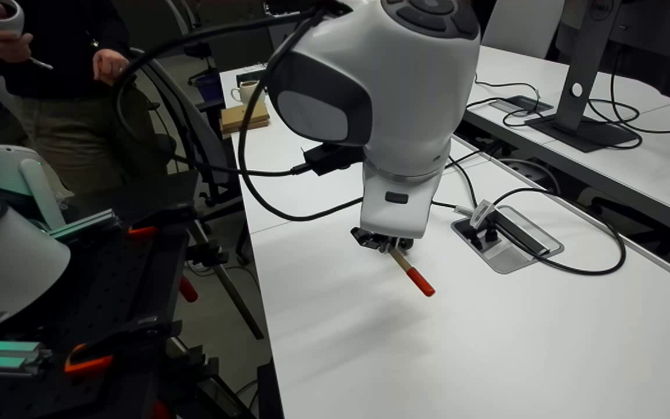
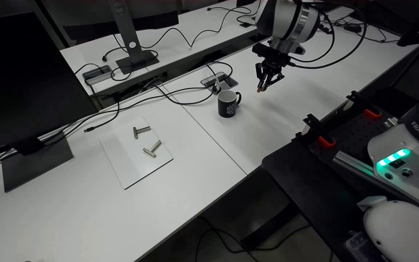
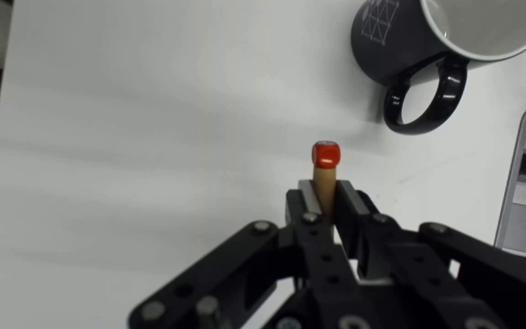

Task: Put the sharpie in the mug

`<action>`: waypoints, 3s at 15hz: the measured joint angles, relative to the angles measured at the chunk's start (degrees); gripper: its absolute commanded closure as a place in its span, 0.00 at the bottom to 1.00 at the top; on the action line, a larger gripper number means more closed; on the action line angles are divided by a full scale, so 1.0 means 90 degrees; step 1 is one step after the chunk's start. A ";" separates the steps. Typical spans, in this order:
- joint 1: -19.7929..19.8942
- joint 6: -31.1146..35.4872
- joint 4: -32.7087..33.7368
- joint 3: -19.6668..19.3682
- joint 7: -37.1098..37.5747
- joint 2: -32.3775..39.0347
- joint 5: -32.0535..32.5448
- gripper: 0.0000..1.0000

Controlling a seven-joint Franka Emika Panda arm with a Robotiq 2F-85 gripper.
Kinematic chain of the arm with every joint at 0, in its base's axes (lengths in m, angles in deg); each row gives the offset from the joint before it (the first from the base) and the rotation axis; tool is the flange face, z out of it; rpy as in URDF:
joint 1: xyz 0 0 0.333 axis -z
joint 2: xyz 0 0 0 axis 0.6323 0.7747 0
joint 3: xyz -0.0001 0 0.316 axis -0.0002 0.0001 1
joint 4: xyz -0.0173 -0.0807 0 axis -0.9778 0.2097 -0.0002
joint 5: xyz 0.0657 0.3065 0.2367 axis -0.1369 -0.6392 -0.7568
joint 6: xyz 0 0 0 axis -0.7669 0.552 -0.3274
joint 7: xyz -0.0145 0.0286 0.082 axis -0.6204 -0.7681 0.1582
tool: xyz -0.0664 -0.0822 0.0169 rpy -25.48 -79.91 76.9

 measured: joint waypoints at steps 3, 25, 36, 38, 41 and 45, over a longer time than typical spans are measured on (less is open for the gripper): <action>0.0222 -0.0130 0.0012 0.0125 -0.0174 -0.0002 -0.0046 0.85; -0.0772 -0.1504 0.0586 -0.0168 -0.1616 -0.0130 -0.2622 0.96; -0.1010 -0.3776 0.0838 -0.0624 -0.2420 -0.0349 -0.3422 0.85; -0.1009 -0.3994 0.0853 -0.0717 -0.2503 -0.0349 -0.3447 0.85; -0.1018 -0.4026 0.0855 -0.0730 -0.2520 -0.0349 -0.3461 0.96; -0.1262 -0.4049 0.0855 -0.0974 -0.2519 -0.0336 -0.3467 0.96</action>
